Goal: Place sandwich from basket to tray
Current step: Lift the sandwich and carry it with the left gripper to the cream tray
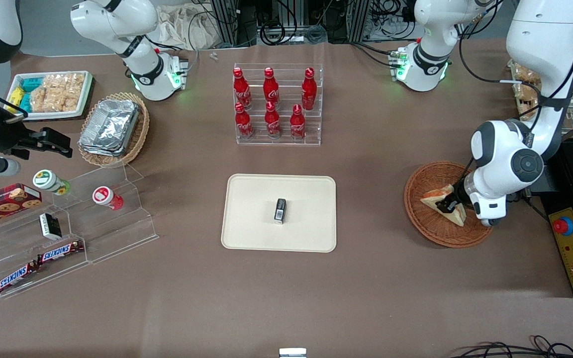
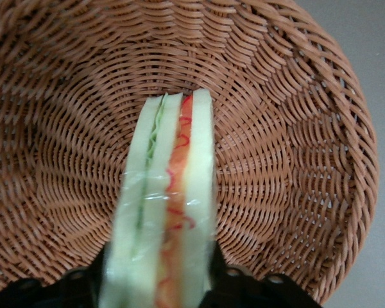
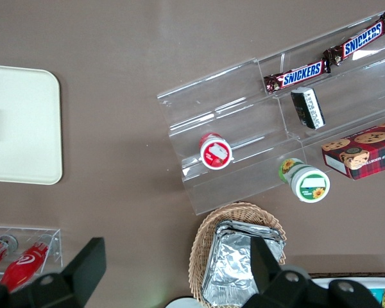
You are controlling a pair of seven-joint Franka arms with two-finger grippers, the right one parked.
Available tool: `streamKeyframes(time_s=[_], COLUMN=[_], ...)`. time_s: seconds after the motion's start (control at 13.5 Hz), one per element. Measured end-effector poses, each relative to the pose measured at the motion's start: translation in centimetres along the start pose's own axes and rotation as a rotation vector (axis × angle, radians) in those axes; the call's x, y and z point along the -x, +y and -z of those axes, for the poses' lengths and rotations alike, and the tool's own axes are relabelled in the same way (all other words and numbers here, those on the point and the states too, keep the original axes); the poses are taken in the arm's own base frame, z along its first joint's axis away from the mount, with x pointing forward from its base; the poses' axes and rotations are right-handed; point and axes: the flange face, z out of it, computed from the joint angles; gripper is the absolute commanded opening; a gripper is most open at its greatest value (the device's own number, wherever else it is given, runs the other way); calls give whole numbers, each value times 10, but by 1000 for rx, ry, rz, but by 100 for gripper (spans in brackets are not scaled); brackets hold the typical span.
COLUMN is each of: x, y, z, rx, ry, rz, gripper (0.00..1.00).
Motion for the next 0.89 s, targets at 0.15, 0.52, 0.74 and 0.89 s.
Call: streamKeyframes(time_s=[0.15,0.52,0.74,0.89], x=[-2,19,66,102], y=[3,35,70,90], z=[8,128,204,229], rx=[15,-25,-69,-73], ry=[13,7,-26,-40], rz=[-2,-62,-216,-355], gripper=[0,0,0,0])
